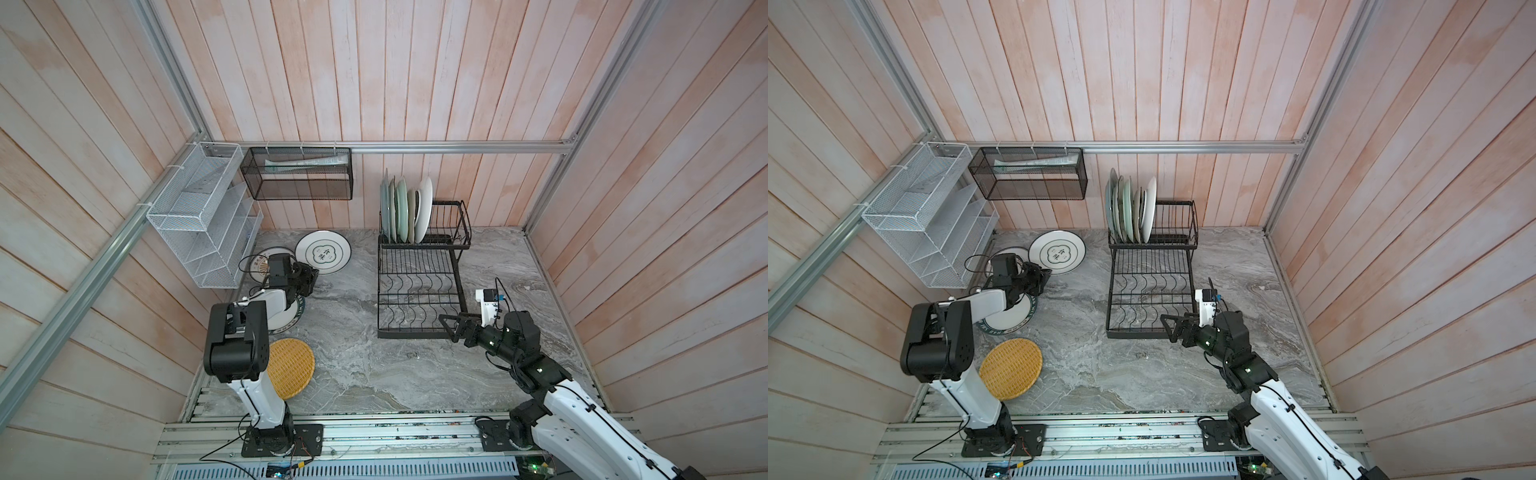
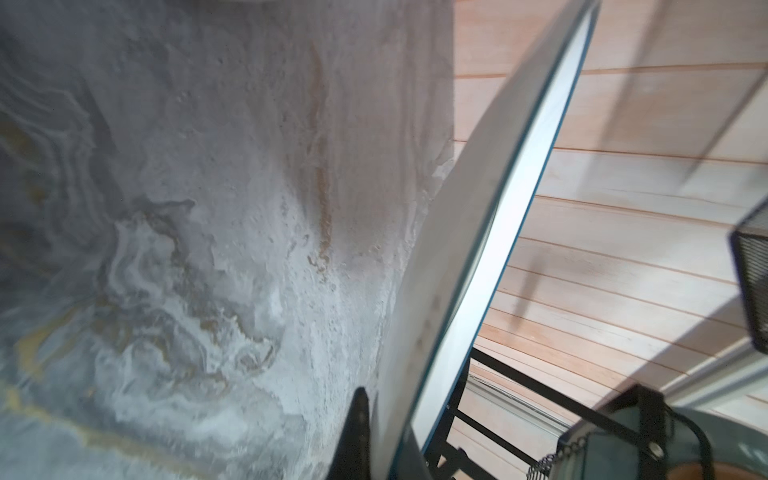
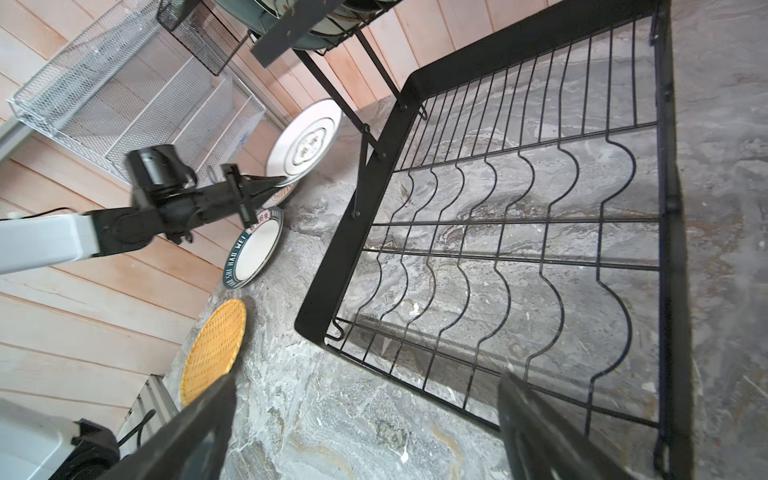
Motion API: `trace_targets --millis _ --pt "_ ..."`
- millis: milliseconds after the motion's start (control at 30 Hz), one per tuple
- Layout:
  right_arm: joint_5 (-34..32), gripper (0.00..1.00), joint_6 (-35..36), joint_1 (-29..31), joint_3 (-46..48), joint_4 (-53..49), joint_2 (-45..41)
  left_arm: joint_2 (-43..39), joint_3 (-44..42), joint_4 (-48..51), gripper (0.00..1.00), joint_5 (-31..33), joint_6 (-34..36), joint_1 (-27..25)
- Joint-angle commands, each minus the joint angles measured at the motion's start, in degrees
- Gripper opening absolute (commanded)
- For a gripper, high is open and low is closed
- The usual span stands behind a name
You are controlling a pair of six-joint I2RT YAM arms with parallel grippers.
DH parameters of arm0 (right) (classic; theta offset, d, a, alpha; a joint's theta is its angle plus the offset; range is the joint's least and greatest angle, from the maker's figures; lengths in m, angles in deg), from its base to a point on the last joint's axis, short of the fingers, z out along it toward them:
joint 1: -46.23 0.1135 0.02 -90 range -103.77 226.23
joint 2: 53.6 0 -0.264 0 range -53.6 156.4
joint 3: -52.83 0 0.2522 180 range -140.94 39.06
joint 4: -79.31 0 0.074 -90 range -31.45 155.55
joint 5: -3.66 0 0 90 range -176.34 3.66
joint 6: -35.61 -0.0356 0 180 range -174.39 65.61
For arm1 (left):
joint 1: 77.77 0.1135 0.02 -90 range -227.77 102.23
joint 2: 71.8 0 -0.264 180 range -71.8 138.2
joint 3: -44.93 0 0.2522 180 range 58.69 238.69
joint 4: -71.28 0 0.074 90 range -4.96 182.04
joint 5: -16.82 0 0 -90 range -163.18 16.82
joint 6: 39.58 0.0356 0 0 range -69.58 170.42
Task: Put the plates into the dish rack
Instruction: 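Pinch the white plate's rim with the left gripper and tilt it upright, then grasp the upright white plate with the right gripper while the left holds it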
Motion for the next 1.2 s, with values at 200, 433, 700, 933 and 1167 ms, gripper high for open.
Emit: trace_targets --millis 200,433,700,933,1167 --pt "-2.0 0.98 3.2 1.1 -4.8 5.0 5.7 -26.0 -11.0 16.1 0.00 -0.1 8.2 0.3" --pt "-11.2 0.98 15.1 11.1 -4.6 13.8 10.2 -40.7 -10.2 36.3 0.00 6.4 10.0 -2.4" --pt "-21.6 0.98 38.2 25.6 -8.9 19.7 20.3 -41.8 0.5 54.7 0.00 23.2 6.0 -16.2" --pt "-25.2 0.97 53.6 33.7 -12.1 23.0 26.8 -36.4 5.6 57.8 0.00 27.3 3.0 -24.4" --pt "-26.3 0.91 65.6 38.9 -16.5 23.5 35.0 -33.2 10.3 58.7 0.00 29.3 0.9 -30.2"
